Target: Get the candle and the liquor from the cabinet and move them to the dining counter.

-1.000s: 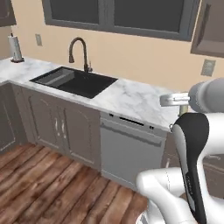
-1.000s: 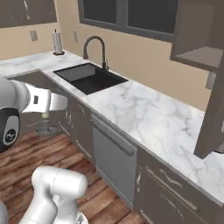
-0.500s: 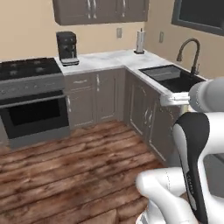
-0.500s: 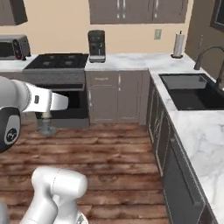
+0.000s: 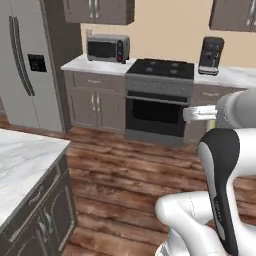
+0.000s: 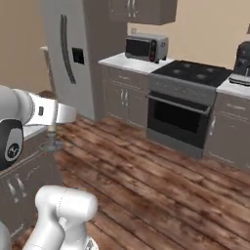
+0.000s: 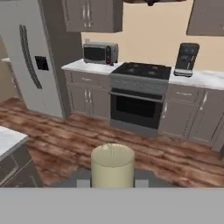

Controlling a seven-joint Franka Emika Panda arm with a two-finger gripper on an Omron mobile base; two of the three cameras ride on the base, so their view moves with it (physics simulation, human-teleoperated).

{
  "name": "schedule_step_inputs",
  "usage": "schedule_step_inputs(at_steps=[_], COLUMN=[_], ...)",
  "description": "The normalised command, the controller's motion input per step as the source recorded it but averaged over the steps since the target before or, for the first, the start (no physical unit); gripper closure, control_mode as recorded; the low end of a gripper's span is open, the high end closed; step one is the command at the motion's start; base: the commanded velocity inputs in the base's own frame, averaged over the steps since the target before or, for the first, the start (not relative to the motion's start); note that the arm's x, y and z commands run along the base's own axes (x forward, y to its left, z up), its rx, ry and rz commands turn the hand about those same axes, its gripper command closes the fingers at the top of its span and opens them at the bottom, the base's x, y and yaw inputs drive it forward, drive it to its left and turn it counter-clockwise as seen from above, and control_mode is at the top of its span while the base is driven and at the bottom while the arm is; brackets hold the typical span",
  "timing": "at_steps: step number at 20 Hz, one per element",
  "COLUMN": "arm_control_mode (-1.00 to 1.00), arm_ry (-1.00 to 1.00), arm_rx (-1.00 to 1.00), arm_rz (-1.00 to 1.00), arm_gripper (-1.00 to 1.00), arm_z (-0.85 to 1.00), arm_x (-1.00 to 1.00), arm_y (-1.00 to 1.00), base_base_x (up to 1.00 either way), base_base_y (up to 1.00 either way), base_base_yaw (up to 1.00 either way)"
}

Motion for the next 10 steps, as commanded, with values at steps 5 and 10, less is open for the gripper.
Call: schedule_step_inputs(at_steps=[5, 10], arm_control_mode=[1.0, 1.0], arm_ry=[0.0, 0.0], arm_rx=[0.0, 0.0], arm_rz=[0.0, 0.0], arm_gripper=[1.0, 1.0], arm_z=[0.0, 0.0], arm_x=[0.0, 0.0], arm_y=[0.0, 0.0], base_base_x=[0.0, 0.25], base_base_y=[0.07, 0.02], base_base_yaw=[1.0, 0.9])
